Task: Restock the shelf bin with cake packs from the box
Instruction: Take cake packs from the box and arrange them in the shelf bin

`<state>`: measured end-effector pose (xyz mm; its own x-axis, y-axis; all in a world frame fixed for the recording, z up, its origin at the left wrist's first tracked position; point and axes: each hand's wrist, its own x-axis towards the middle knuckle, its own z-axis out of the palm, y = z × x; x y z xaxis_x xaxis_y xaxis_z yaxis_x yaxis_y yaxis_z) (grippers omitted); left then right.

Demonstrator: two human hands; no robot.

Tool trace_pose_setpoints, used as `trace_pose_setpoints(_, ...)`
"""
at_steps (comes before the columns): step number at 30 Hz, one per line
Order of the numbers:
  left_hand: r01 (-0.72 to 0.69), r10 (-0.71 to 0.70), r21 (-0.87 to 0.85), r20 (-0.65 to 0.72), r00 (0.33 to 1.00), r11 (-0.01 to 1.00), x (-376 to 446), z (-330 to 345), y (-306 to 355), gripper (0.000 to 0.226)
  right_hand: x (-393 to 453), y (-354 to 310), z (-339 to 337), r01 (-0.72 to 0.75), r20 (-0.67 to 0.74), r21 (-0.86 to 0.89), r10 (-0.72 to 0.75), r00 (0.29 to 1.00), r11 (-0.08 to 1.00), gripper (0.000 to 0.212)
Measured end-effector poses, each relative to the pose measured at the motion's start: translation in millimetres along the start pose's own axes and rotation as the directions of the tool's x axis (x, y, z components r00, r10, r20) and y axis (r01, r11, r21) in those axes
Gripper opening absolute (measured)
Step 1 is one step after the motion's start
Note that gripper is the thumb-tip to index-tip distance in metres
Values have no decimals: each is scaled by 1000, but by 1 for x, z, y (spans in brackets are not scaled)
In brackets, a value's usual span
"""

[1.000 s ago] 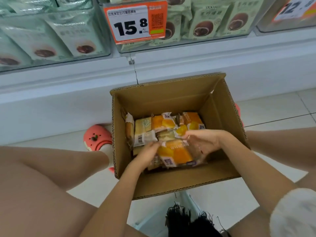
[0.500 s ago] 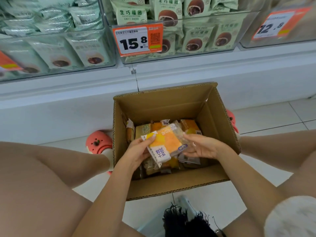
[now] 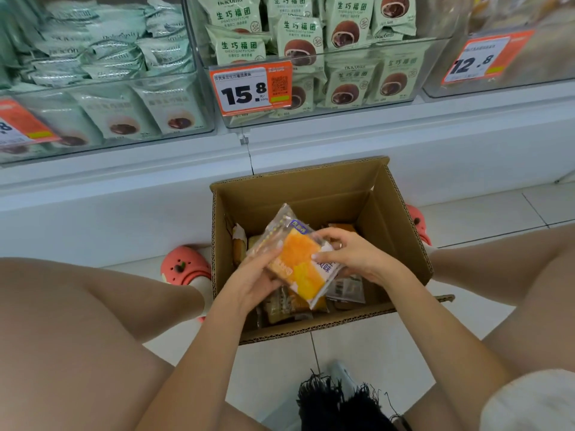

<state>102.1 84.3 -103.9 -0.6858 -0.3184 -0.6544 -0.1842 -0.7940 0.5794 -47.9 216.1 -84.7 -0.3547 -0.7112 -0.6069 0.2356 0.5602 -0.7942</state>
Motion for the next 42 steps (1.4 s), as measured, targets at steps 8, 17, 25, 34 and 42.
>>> trace_pose_setpoints(8,-171,192,-379,17,981,909,-8,22,25,50,-12,-29,19,151,-146,366,-104,984,918,44)
trace_pose_setpoints(17,-594,604,160,-17,797,788,-78,62,167,23,-94,-198,-39,631,-346,202,-548,761,749,41)
trace_pose_setpoints(25,-369,860,779,425,-281,-506,-130,204,319,26,-159,-435,-79,893,-402,-128,-846,351,432,60)
trace_pose_setpoints(34,66,616,698,669,-415,-713,-62,239,396,26,-70,-553,-81,743,-324,-379,-831,452,552,57)
trace_pose_setpoints(42,99,538,695,630,-560,-712,-51,240,400,24,-43,-552,-89,531,-383,-667,-852,357,522,53)
